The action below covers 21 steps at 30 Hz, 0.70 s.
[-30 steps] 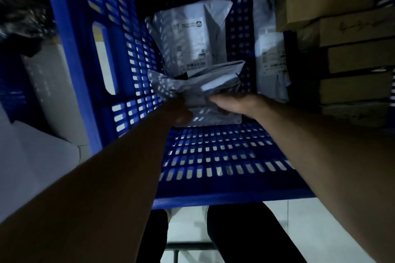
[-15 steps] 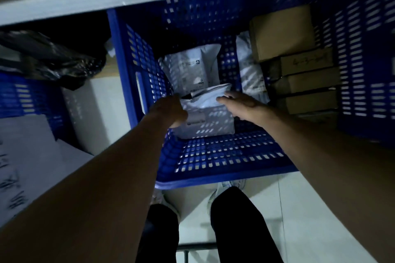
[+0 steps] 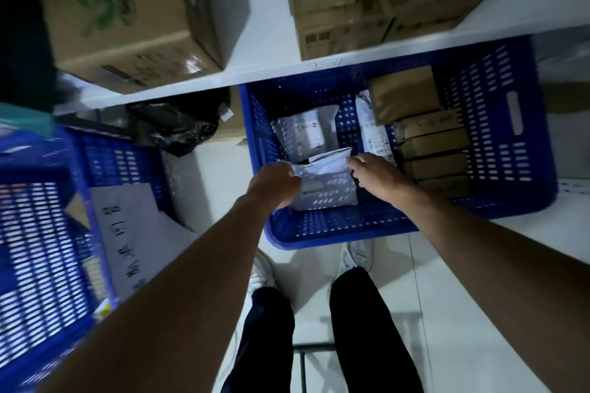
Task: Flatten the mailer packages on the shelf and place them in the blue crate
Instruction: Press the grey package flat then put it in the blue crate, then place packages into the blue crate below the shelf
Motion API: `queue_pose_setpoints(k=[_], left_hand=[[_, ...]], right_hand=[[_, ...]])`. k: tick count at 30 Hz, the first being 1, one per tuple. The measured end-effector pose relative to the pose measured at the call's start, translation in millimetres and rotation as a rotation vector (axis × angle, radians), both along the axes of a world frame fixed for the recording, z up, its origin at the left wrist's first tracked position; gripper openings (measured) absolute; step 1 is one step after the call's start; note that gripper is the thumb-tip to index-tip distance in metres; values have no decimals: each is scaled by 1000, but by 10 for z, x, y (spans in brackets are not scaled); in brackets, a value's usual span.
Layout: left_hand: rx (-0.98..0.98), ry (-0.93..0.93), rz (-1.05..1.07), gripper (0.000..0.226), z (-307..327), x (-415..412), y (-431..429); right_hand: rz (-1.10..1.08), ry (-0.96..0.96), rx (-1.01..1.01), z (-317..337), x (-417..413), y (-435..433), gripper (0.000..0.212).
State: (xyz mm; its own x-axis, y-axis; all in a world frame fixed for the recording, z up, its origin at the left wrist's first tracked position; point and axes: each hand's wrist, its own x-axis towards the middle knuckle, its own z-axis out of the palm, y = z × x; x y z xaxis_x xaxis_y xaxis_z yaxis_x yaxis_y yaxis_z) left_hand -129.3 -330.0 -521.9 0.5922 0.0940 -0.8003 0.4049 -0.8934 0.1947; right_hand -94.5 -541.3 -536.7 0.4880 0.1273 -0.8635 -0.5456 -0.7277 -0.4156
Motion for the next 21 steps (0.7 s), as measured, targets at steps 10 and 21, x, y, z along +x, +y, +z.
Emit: queue_pose_setpoints(k=[10, 21], left_hand=[[-97, -79, 191, 28, 1753, -73, 99], [-299, -399, 550, 55, 3600, -17, 259]], right_hand=[[-274, -46, 109, 1602, -125, 83, 44], [-241, -247, 210, 3677, -63, 224, 43]])
